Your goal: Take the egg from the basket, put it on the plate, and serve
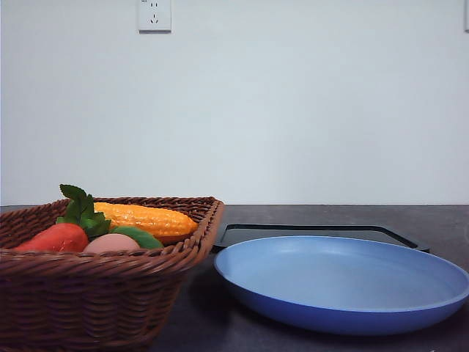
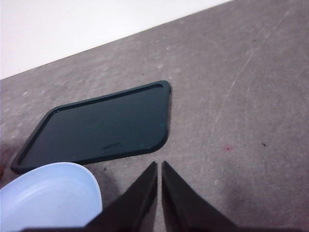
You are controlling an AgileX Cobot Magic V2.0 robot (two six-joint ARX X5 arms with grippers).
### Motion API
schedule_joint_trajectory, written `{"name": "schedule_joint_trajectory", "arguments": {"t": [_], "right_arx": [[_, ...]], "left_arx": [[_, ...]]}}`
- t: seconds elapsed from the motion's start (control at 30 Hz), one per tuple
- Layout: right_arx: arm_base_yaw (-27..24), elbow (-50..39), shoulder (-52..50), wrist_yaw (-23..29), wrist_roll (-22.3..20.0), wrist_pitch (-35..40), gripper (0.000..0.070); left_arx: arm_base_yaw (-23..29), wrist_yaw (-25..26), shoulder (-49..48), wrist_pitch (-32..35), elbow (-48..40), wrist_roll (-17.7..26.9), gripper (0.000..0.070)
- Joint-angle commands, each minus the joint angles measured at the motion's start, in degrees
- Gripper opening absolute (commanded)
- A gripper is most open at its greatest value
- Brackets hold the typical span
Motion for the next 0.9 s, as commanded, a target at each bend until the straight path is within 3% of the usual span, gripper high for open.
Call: {"name": "schedule_joint_trajectory", "arguments": {"t": [0.0,0.27,0.43,0.57,0.67,0.77,0.87], "right_arx": [[0.1,2.5,0.6,0.0,1.5,0.9,0.0000],[0.1,12.5,8.9,0.0,0.9,-0.5,0.0000],[0.1,19.6,16.7,-1.5,-3.9,-1.8,0.0000],[0.1,25.0,23.6,-4.9,-6.3,-4.2,0.0000],[0.1,28.8,29.1,-7.9,-6.8,-7.4,0.0000],[0.1,31.5,34.3,-13.7,-8.0,-9.9,0.0000],[0.1,32.9,39.2,-20.2,-8.0,-11.8,0.0000]], "left_arx": [[0.1,1.1,1.4,0.2,2.6,0.1,0.0000],[0.1,5.1,11.3,-1.1,13.7,5.3,0.0000],[0.0,7.3,18.4,-4.6,22.6,11.6,0.0000],[0.0,12.5,24.2,-6.2,28.2,14.5,0.0000],[0.0,20.1,28.2,-6.3,30.6,15.9,0.0000],[-0.4,26.4,31.9,-6.9,32.0,16.4,0.0000],[-1.6,27.6,34.8,-9.0,32.3,16.4,0.0000]]}}
